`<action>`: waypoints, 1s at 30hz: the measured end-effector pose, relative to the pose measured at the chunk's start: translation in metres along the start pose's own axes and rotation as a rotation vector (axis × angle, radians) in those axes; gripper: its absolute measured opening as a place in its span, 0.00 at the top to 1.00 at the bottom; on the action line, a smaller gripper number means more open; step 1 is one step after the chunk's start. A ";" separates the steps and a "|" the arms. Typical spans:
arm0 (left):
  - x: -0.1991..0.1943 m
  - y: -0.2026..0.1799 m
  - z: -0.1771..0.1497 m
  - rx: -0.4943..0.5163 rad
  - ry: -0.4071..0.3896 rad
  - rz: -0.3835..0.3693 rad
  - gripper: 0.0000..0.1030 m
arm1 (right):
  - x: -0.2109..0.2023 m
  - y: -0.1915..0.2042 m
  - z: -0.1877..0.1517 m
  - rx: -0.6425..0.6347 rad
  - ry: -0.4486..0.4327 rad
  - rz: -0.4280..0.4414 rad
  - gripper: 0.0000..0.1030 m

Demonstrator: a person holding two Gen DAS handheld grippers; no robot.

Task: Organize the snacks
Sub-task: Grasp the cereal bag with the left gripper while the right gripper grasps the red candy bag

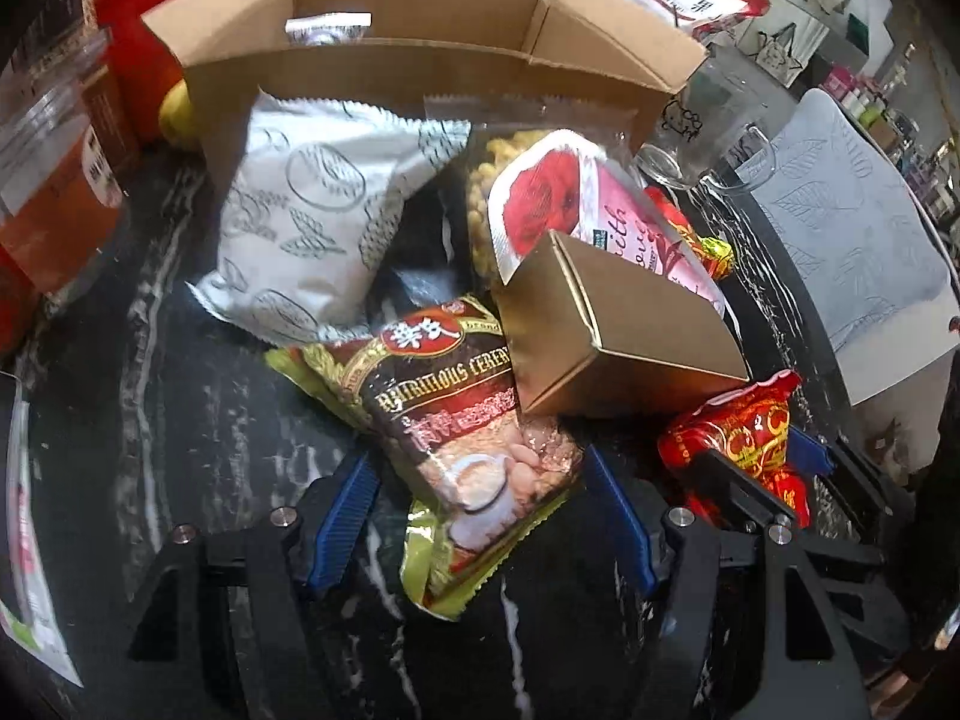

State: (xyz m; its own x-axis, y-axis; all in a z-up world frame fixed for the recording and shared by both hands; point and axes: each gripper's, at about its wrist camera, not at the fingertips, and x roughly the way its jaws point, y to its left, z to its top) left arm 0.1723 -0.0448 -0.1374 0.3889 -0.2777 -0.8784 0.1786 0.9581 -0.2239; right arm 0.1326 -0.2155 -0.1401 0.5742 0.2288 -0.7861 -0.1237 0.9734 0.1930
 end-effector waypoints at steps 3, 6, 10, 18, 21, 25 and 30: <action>0.003 -0.002 0.003 -0.001 -0.003 0.009 0.32 | -0.001 -0.002 -0.002 0.006 -0.002 -0.007 0.34; 0.005 -0.005 0.006 0.022 -0.011 0.032 0.32 | -0.002 -0.003 -0.003 0.015 -0.004 -0.005 0.34; 0.007 -0.005 0.007 0.025 -0.033 0.025 0.32 | -0.002 -0.001 -0.003 0.015 -0.007 -0.013 0.34; -0.003 0.007 -0.004 0.053 -0.066 -0.026 0.52 | -0.003 -0.001 -0.005 0.025 -0.009 -0.010 0.34; -0.006 0.010 -0.009 0.064 -0.060 -0.032 0.52 | -0.003 -0.001 -0.005 0.023 -0.010 -0.016 0.34; -0.014 0.016 -0.023 0.081 -0.042 -0.036 0.52 | -0.006 0.000 -0.007 0.021 -0.010 -0.018 0.34; -0.026 0.027 -0.039 0.081 -0.013 -0.038 0.52 | -0.010 0.006 -0.013 -0.003 -0.010 -0.021 0.34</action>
State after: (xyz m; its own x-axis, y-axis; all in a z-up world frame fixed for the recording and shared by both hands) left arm 0.1319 -0.0088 -0.1368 0.3925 -0.3150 -0.8642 0.2653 0.9384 -0.2215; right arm 0.1154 -0.2119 -0.1389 0.5845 0.2081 -0.7843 -0.1138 0.9780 0.1747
